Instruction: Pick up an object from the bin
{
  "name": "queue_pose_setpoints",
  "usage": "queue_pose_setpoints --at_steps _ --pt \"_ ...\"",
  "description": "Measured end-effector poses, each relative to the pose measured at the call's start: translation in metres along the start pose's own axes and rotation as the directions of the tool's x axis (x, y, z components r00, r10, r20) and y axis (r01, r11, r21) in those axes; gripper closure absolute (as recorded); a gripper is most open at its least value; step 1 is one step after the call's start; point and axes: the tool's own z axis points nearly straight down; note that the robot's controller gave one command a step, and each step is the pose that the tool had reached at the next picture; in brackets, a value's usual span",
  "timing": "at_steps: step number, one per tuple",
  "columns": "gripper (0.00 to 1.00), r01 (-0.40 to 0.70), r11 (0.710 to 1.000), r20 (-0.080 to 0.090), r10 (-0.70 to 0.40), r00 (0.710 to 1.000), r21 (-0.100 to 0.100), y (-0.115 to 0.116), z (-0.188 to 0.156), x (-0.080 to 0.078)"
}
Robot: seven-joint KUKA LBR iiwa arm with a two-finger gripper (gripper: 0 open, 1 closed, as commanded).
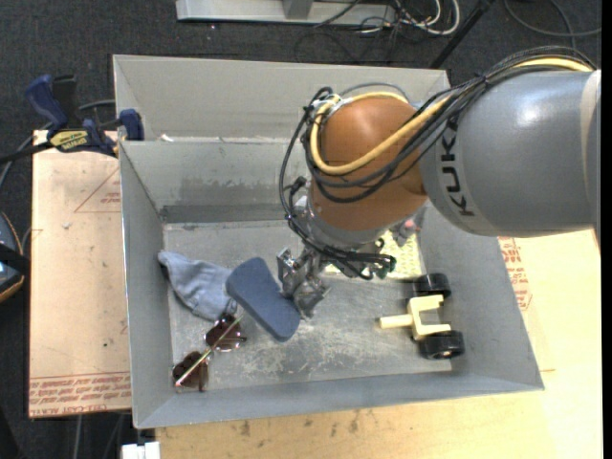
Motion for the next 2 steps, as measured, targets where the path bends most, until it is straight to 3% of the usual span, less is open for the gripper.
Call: queue_pose_setpoints --at_steps 1,2 --pt "0.0 -0.121 0.993 0.0 0.121 0.993 0.001 0.014 0.004 -0.016" --pt "0.0 -0.164 0.986 0.0 0.164 0.986 -0.001 0.026 0.014 -0.027"
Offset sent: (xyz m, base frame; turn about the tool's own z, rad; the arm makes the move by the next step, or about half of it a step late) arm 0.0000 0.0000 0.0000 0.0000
